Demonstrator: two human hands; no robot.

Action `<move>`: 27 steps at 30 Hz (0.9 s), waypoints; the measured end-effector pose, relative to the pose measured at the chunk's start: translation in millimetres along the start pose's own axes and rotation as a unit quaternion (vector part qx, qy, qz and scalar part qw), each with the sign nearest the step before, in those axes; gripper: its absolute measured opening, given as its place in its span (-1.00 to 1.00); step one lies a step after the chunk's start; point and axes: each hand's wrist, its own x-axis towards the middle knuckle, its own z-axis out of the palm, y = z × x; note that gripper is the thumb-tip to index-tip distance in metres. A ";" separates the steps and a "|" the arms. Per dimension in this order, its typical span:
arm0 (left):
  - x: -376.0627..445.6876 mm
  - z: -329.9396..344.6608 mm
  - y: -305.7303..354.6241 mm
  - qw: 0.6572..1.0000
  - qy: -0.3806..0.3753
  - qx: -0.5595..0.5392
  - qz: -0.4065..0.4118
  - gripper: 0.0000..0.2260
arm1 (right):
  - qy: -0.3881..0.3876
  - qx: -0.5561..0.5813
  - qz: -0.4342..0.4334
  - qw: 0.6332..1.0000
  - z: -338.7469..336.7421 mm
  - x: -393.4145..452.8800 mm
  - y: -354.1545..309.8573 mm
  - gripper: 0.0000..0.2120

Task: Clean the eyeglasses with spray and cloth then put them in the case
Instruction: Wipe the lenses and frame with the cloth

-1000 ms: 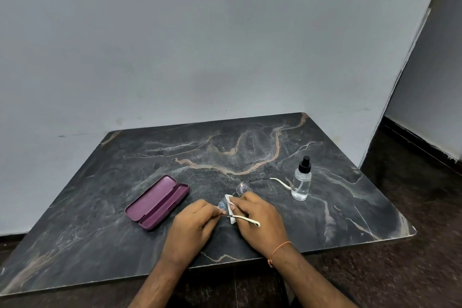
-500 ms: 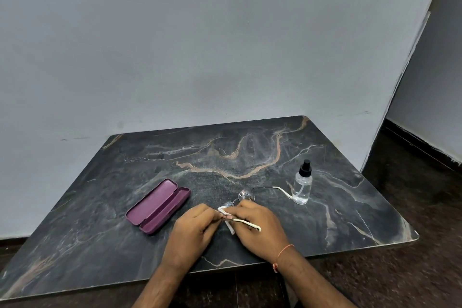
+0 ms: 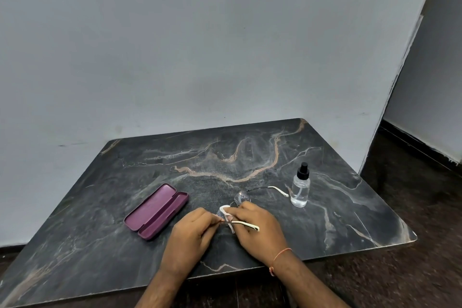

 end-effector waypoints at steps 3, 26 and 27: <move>1.4 -1.2 2.8 1.000 0.002 0.000 -0.008 -0.85 | -0.015 0.006 -0.016 1.000 -1.6 -0.1 -0.9 -0.65; 2.8 -2.8 2.1 1.000 0.010 -0.015 -0.005 -0.96 | 0.134 -0.200 0.067 0.968 -24.3 7.9 15.9 -0.83; 3.1 -3.0 2.2 1.000 0.011 -0.016 -0.001 -0.96 | 0.120 -0.210 0.070 0.968 -23.9 8.8 17.3 -0.80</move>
